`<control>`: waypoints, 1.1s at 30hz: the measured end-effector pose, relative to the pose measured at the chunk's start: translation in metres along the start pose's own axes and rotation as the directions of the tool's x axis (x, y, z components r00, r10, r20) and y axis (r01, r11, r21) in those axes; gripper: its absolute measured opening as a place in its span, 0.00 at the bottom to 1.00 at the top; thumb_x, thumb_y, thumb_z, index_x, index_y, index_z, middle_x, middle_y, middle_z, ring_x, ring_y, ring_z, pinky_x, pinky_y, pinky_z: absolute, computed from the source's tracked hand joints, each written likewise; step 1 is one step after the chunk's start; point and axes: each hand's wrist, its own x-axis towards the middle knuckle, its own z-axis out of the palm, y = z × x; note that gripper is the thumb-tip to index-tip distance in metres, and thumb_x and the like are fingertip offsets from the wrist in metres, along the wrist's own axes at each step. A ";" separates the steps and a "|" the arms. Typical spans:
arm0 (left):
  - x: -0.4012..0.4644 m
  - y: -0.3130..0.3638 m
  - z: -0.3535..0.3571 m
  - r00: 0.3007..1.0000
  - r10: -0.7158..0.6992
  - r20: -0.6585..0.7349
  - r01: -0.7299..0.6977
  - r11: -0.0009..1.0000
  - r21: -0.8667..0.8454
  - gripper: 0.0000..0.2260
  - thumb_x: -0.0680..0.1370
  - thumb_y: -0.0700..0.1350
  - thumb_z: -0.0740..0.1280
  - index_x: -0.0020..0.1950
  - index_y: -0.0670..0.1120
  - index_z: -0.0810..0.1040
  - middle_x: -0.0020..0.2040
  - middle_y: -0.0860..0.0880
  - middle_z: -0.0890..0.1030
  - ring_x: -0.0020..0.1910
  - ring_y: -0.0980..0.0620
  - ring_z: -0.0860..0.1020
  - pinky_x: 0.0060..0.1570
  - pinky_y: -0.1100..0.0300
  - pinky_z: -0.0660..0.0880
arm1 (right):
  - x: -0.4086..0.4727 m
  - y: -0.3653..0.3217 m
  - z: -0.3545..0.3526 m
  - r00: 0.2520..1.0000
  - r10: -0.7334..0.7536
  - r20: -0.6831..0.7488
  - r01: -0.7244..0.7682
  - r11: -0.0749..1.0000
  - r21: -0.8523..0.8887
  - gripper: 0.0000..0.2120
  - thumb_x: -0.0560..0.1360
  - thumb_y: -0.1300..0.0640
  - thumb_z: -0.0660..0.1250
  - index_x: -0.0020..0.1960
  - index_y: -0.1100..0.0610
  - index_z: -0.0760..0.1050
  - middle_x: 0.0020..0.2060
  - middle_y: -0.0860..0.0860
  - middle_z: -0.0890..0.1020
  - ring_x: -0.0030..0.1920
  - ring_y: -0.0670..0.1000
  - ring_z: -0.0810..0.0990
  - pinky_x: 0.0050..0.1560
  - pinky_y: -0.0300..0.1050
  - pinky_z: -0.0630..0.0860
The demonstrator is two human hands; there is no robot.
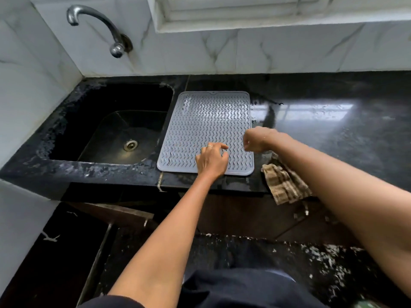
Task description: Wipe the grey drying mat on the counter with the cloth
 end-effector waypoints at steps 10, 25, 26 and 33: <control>-0.009 0.081 0.045 0.954 0.072 0.290 -0.065 0.997 -0.034 0.17 0.78 0.53 0.63 0.65 0.49 0.74 0.62 0.47 0.78 0.62 0.46 0.75 0.62 0.51 0.72 | -0.006 0.110 0.003 0.767 0.292 0.572 -0.298 0.951 -0.085 0.35 0.68 0.38 0.71 0.63 0.62 0.71 0.56 0.58 0.81 0.53 0.59 0.80 0.54 0.53 0.78; -0.012 0.094 0.035 0.909 -0.028 0.417 0.318 0.693 -0.647 0.18 0.78 0.46 0.66 0.63 0.36 0.76 0.50 0.46 0.82 0.43 0.57 0.81 0.44 0.68 0.78 | -0.020 0.129 0.010 0.912 -0.242 0.330 -0.127 0.600 0.790 0.10 0.71 0.63 0.67 0.53 0.60 0.74 0.50 0.59 0.82 0.53 0.58 0.81 0.56 0.55 0.78; -0.012 0.093 0.026 0.915 -0.021 0.403 0.312 0.669 -0.675 0.16 0.77 0.47 0.67 0.60 0.38 0.77 0.47 0.48 0.82 0.42 0.58 0.81 0.41 0.69 0.78 | -0.021 0.127 0.004 0.909 -0.277 0.311 -0.115 0.552 0.826 0.09 0.72 0.64 0.67 0.51 0.60 0.73 0.49 0.59 0.82 0.51 0.59 0.81 0.56 0.56 0.78; -0.010 0.081 -0.019 0.932 -0.016 0.362 0.284 0.654 -0.702 0.15 0.74 0.54 0.69 0.56 0.47 0.78 0.53 0.48 0.83 0.52 0.51 0.80 0.52 0.58 0.75 | -0.019 0.113 -0.023 0.912 -0.380 0.153 -0.023 0.324 0.946 0.12 0.67 0.58 0.74 0.44 0.54 0.72 0.44 0.52 0.80 0.48 0.52 0.79 0.49 0.47 0.77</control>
